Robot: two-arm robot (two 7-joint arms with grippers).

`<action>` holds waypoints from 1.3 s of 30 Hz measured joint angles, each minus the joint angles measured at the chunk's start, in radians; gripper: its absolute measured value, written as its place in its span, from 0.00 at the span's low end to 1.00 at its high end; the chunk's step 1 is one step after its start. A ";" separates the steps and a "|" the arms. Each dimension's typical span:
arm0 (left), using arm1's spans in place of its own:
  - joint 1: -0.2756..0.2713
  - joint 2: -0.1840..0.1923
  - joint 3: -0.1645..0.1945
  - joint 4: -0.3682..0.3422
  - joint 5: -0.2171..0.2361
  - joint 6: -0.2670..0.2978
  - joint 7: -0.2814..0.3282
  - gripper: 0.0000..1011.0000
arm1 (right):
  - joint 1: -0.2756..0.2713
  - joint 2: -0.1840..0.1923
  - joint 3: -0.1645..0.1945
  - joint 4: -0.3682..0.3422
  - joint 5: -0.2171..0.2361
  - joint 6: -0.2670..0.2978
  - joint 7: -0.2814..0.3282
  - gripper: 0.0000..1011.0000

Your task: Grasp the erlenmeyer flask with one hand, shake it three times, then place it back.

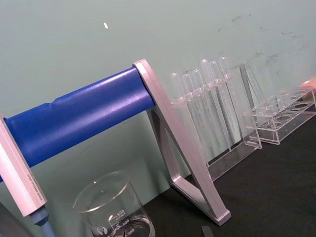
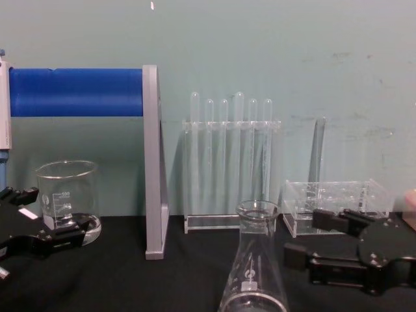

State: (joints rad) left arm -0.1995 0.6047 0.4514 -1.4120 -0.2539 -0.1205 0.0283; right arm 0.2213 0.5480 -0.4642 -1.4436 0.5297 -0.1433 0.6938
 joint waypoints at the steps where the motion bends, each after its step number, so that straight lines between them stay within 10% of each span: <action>1: 0.000 0.000 0.000 0.000 0.000 0.000 0.000 0.99 | 0.000 0.000 0.000 0.000 0.000 0.000 0.000 0.99; 39: 0.000 0.000 0.000 0.000 0.000 0.000 0.000 0.99 | 0.154 -0.144 -0.080 0.186 -0.034 0.026 -0.006 0.99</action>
State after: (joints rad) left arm -0.1995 0.6047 0.4514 -1.4120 -0.2539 -0.1205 0.0283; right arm 0.3753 0.4042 -0.5445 -1.2574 0.4961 -0.1173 0.6875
